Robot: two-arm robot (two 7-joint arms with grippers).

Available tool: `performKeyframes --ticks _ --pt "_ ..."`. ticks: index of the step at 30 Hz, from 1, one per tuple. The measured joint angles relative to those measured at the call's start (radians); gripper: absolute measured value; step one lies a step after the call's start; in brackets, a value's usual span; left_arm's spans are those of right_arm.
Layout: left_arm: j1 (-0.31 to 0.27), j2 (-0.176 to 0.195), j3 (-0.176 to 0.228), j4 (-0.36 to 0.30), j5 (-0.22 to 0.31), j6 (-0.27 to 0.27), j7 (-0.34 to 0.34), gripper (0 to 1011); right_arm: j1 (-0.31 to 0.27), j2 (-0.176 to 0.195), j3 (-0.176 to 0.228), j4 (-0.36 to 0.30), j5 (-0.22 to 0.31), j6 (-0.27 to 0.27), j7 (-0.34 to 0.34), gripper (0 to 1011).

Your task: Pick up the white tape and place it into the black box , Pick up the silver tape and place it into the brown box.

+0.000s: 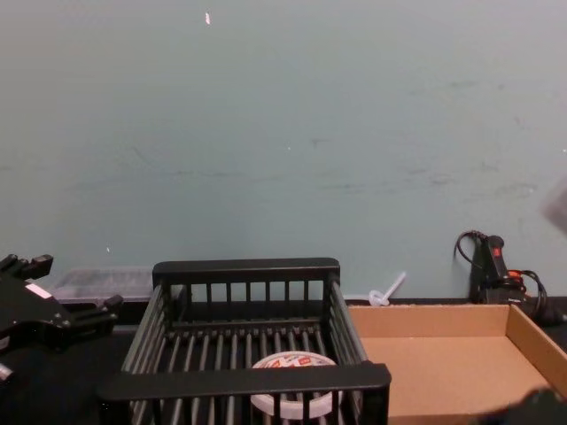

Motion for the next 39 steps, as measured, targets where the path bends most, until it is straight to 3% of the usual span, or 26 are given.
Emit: performKeyframes --ticks 6,16,22,29,39 --pt "0.000 0.000 0.000 0.000 0.000 0.000 0.000 1001 0.027 -0.021 0.042 0.032 0.004 -0.014 -0.047 140" --pt "0.000 0.000 0.000 0.000 0.000 0.000 0.000 1002 0.120 -0.100 0.102 0.184 -0.024 -0.043 -0.129 140" --pt "0.000 0.000 0.000 0.000 0.000 0.000 0.000 1001 0.171 -0.140 0.113 0.267 -0.055 -0.046 -0.153 140" --pt "0.000 0.000 0.000 0.000 0.000 0.000 0.000 1001 0.194 -0.166 0.121 0.317 -0.078 -0.045 -0.157 140" --pt "0.000 0.000 0.000 0.000 0.000 0.000 0.000 1001 0.195 -0.170 0.123 0.321 -0.083 -0.045 -0.159 140"
